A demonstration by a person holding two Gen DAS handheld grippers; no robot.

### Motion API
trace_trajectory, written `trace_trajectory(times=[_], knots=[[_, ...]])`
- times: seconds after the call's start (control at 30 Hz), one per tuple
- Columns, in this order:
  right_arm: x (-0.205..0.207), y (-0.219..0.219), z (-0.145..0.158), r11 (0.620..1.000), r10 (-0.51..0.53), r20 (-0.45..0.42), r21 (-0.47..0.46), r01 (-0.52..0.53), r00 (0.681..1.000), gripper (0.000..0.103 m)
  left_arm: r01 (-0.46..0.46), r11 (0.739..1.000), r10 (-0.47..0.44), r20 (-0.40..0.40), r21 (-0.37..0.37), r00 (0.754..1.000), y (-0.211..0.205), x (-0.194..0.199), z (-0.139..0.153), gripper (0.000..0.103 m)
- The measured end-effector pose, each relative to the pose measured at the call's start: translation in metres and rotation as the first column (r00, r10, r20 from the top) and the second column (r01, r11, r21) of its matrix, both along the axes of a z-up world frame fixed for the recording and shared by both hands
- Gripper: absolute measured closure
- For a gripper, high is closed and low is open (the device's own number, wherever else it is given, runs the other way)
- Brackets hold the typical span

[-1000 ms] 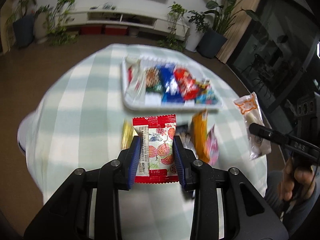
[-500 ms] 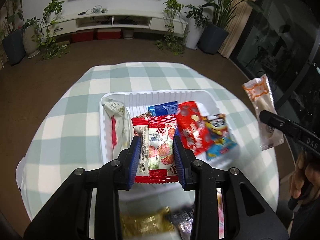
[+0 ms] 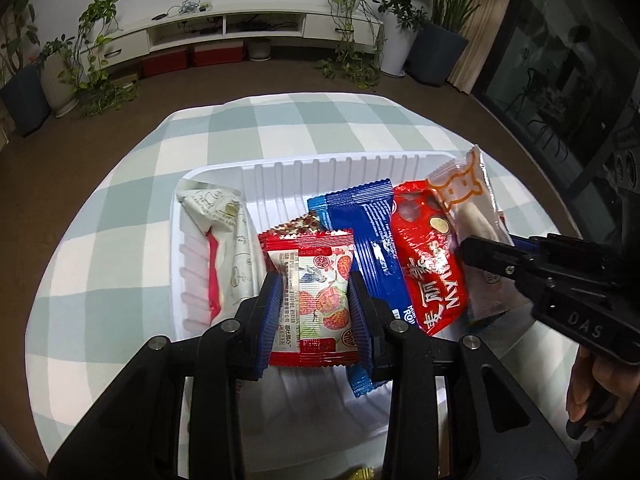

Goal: Organize snacks
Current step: 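Place the candy packet in the tray with the left tool while the right tool places the clear packet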

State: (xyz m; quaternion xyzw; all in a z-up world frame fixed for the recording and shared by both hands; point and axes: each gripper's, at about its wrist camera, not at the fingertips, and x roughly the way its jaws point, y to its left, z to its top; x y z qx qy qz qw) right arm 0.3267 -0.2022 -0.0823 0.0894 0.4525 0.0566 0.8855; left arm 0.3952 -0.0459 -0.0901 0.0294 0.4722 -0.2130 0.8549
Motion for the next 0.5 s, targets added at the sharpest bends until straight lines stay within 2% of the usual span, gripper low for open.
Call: trace_trajectory(times=[0.23, 0.27, 0.4, 0.5], knots=[[0.0031, 0.0026, -0.0053, 1.000, 0.000, 0.003, -0.024, 0.000, 1.000, 0.083, 0.007, 1.000, -0.007, -0.004, 0.018, 1.000, -0.0067, 0.0024, -0.0053, 0.069], [0.0031, 0.0029, -0.0052, 1.000, 0.001, 0.004, -0.026, -0.001, 1.000, 0.083, 0.008, 1.000, -0.008, -0.004, 0.017, 1.000, -0.0065, 0.0025, -0.0050, 0.067], [0.0011, 0.0025, -0.0035, 0.999, -0.007, 0.007, -0.035, 0.007, 1.000, 0.071, 0.012, 1.000, -0.013, 0.011, 0.015, 1.000, -0.0073, -0.0002, -0.0026, 0.061], [-0.0018, 0.0014, -0.0003, 0.999, -0.009, 0.015, -0.035, 0.010, 1.000, 0.069, 0.016, 1.000, -0.016, 0.024, 0.017, 1.000, -0.0081, -0.0049, 0.0014, 0.054]])
